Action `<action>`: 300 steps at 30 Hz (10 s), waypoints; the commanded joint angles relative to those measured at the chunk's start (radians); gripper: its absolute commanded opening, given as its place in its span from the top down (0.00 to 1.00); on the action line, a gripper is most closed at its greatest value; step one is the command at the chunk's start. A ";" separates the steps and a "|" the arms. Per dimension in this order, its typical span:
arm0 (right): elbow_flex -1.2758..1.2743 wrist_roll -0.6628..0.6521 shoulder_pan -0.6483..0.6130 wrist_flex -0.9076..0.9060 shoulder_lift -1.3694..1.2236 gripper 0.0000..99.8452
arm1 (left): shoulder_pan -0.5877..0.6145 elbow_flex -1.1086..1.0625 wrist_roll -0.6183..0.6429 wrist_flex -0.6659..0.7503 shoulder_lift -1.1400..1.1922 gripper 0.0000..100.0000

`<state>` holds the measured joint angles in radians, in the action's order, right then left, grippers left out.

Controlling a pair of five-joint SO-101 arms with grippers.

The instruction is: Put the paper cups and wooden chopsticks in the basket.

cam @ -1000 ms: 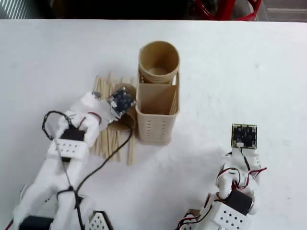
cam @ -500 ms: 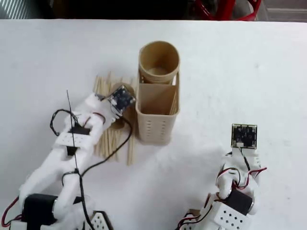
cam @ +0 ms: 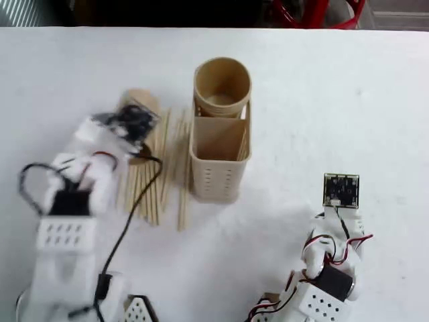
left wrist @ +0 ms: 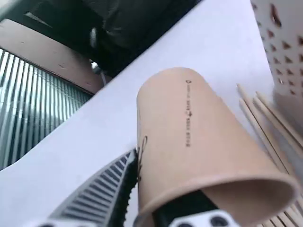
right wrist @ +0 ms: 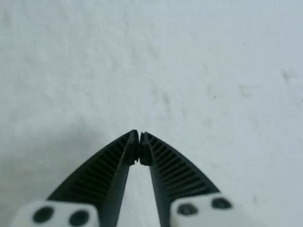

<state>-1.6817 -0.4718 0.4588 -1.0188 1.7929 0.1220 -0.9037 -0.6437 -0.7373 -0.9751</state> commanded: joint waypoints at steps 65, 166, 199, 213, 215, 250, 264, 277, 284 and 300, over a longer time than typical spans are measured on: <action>-0.009 -0.002 0.008 -0.004 0.002 0.98 | -0.440 1.393 0.310 -0.534 0.845 0.88; -0.009 -0.002 0.008 -0.004 0.002 0.98 | -0.134 0.505 0.522 -0.143 1.144 0.85; -0.009 -0.002 0.008 -0.004 0.002 0.98 | -0.117 0.592 0.514 -0.219 1.181 0.95; -0.009 -0.002 0.008 -0.004 0.002 0.98 | -0.117 0.557 0.512 -0.247 1.127 0.94; -0.009 -0.002 0.008 -0.004 0.002 0.98 | -0.117 0.572 0.512 -0.245 1.155 0.92; -0.009 -0.002 0.008 -0.004 0.002 0.98 | -0.119 0.598 0.512 -0.245 1.205 0.95; -0.009 -0.002 0.008 -0.004 0.002 0.98 | -0.119 0.598 0.512 -0.245 1.210 0.90; -0.009 -0.002 0.008 -0.004 0.002 0.98 | -0.125 0.595 0.512 -0.230 1.231 0.90; -0.009 -0.002 0.008 -0.004 0.002 0.98 | -0.122 0.654 0.512 -0.256 1.293 0.95; -0.009 -0.002 0.008 -0.004 0.002 0.98 | -0.117 0.647 0.512 -0.292 1.185 0.97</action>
<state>-1.6817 -0.4718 0.4588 -1.0188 1.7929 -0.0038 -0.2823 -0.1250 -1.0242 0.2723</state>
